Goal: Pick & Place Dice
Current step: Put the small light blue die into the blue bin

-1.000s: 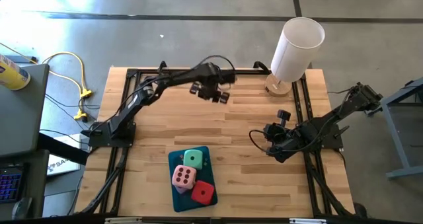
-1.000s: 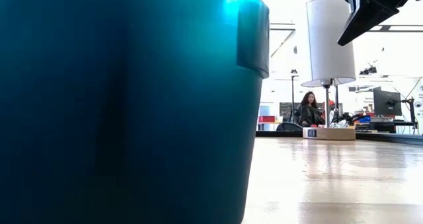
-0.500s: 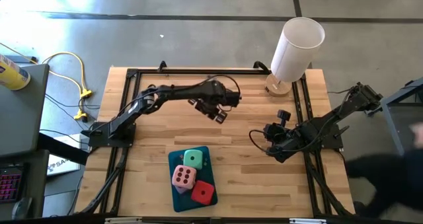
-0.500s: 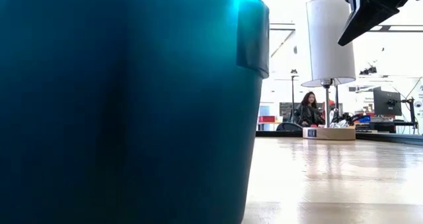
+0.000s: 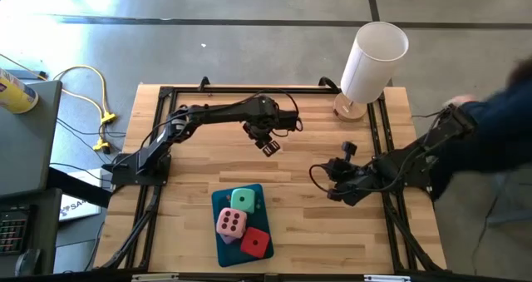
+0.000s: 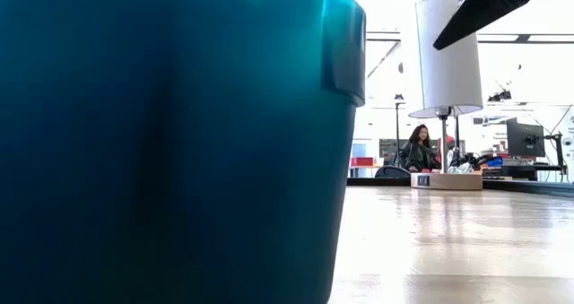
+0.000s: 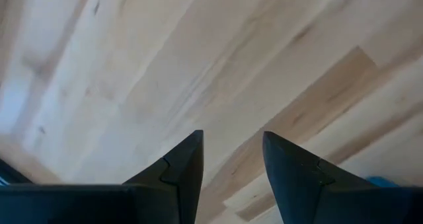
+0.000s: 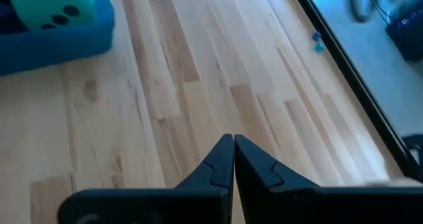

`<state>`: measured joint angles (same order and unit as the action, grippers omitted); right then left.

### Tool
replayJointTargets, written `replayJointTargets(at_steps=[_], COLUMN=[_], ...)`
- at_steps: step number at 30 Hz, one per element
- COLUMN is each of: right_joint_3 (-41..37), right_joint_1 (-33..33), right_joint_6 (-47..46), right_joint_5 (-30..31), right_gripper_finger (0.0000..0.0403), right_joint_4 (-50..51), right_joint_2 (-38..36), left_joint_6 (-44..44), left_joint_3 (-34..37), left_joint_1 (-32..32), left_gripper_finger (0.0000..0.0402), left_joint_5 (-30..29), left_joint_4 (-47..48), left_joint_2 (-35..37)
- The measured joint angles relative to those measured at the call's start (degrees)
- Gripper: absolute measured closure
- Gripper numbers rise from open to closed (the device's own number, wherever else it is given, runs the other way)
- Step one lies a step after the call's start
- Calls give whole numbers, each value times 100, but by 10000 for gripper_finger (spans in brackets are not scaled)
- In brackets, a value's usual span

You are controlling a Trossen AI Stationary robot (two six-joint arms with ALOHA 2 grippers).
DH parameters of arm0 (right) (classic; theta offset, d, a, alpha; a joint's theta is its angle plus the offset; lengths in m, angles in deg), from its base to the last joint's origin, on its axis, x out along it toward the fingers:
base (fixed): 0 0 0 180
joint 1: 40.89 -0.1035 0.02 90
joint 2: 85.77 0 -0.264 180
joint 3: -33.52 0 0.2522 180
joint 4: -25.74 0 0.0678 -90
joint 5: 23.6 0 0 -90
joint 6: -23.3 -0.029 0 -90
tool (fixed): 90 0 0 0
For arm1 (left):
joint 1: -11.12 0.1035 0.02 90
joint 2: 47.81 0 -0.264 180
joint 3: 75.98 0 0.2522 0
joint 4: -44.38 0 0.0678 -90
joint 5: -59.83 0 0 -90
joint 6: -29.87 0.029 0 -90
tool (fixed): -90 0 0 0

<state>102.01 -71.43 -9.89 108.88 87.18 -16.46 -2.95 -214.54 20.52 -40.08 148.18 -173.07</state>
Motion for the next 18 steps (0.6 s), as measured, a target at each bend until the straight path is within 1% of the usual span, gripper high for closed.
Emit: replayJointTargets(at_steps=[2,5,9,14,16,18], right_joint_3=[-70,-131,-143,-143,-232,-413], right_joint_1=[64,219,422,508,514,534], right_joint_6=[62,92,179,292,416,666], right_joint_5=[-33,-53,-44,-67,-61,-82], right_gripper_finger=[399,399,399,399,399,399], right_joint_4=[-181,-256,-299,-341,-595,-1053], right_joint_2=[2,2,2,2,0,0], left_joint_6=[249,258,296,922,1075,1194], left_joint_3=[0,0,4,4,9,9], left_joint_1=[-15,-2,82,146,150,206], left_gripper_finger=[254,254,254,254,254,254], left_joint_5=[-6,-12,-283,-263,-271,-269], left_joint_4=[0,0,-4,-1,-5,-2], left_joint_2=[87,142,179,255,280,345])
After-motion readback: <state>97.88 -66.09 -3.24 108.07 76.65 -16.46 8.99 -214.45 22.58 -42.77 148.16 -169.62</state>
